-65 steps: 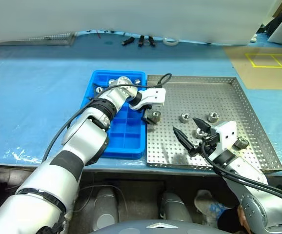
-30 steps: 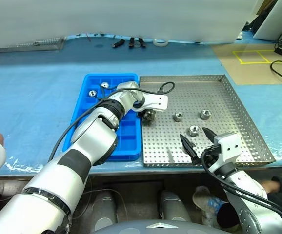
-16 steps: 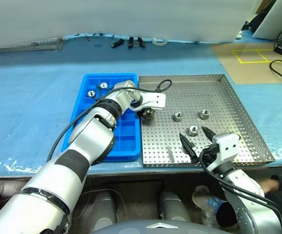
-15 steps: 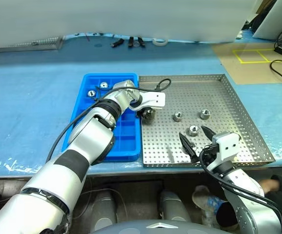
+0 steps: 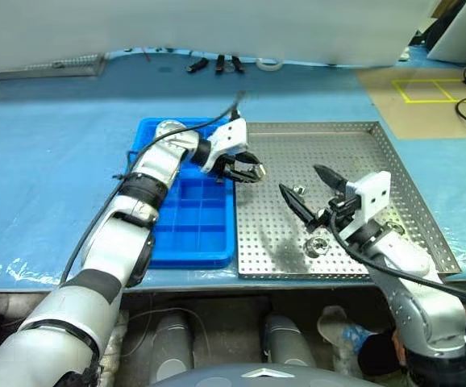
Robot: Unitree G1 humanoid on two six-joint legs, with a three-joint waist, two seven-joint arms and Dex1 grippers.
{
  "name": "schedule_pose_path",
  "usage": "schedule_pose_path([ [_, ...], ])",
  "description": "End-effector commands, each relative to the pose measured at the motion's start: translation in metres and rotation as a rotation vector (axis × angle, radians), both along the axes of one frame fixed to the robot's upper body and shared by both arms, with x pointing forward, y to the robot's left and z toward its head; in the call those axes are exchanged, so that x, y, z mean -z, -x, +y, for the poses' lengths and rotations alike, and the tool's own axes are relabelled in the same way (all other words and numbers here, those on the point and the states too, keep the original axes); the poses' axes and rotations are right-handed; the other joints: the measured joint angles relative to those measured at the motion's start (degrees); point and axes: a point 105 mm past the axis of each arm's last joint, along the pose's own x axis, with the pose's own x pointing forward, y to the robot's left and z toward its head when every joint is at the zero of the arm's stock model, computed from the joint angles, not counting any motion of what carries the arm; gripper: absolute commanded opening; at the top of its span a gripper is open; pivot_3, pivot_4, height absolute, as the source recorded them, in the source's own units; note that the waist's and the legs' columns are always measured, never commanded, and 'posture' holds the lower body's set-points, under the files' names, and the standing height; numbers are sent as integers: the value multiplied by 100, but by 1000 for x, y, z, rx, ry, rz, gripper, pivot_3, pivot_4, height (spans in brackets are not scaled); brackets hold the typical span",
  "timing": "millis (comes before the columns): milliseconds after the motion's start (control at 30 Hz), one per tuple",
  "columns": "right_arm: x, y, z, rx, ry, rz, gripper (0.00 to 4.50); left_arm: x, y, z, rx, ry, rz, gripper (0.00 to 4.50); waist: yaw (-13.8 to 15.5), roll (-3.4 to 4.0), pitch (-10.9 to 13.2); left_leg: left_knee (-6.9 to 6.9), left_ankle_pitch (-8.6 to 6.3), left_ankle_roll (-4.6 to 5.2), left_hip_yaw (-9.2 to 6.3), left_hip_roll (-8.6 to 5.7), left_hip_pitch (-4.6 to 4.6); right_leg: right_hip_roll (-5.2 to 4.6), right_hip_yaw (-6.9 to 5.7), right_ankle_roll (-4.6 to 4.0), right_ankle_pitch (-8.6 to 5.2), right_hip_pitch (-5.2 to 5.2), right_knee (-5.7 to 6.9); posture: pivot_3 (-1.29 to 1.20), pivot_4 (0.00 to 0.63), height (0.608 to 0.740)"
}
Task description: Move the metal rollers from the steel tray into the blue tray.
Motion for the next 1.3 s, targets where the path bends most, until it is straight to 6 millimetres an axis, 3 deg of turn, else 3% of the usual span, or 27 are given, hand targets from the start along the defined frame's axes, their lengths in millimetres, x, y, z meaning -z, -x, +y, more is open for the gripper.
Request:
schedule_pose_path([
  [33, -6, 4, 12, -141, -2, 15, 4500, -29, 18, 15, -27, 108, -43, 1833, 91, 4, 4, 0, 1, -2, 0, 5, -2, 0, -5, 0, 0, -1, 0, -75, 150, 740],
  [233, -15, -9, 38, -310, 26, 19, 4500, -36, 38, 64, -306, 221, -61, 1833, 340, 9, 10, 6, -3, -26, -2, 3, -4, 1, -12, -1, 0, 0, 10, 83, 150, 740],
  [367, -15, -11, 52, -388, 55, 28, 4500, -38, 50, 86, -496, 336, -38, 1833, 510, 11, 11, 5, 4, -39, -10, 11, -6, 2, -21, -1, 0, -1, 15, 208, 150, 740],
  [533, -14, -16, 63, -456, 78, 47, 4500, -13, 65, 116, -717, 354, 6, 1833, 714, 11, 11, 4, 8, -46, -20, 10, -14, 2, -35, 0, 0, -2, 15, 297, 150, 740],
  [700, -17, -21, 72, -500, 78, 47, 4500, 3, 38, 142, -1006, 343, -91, 1833, 952, 10, 11, 7, 19, -64, -29, 20, -13, 3, -46, 1, 0, 0, 36, 358, 150, 740],
  [933, -15, -24, 71, -510, 92, 47, 4500, 15, 2, 122, -1079, 369, -115, 1833, 1184, 8, 12, 28, 36, -88, -50, 16, -21, 2, -40, 5, -1, -25, 94, 350, 150, 740],
  [1100, -13, -19, 67, -487, 92, 51, 4500, 25, -5, 100, -994, 349, -64, 1833, 1195, 8, 12, 28, 52, -112, -62, 13, -27, 6, -43, 5, 1, -34, 102, 325, 150, 740],
  [1300, -10, -18, 61, -442, 82, 62, 4500, 44, -9, 100, -964, 266, -29, 1833, 1092, 8, 12, 26, 54, -114, -62, 14, -35, 10, -42, 9, 3, -47, 104, 253, 150, 740],
])
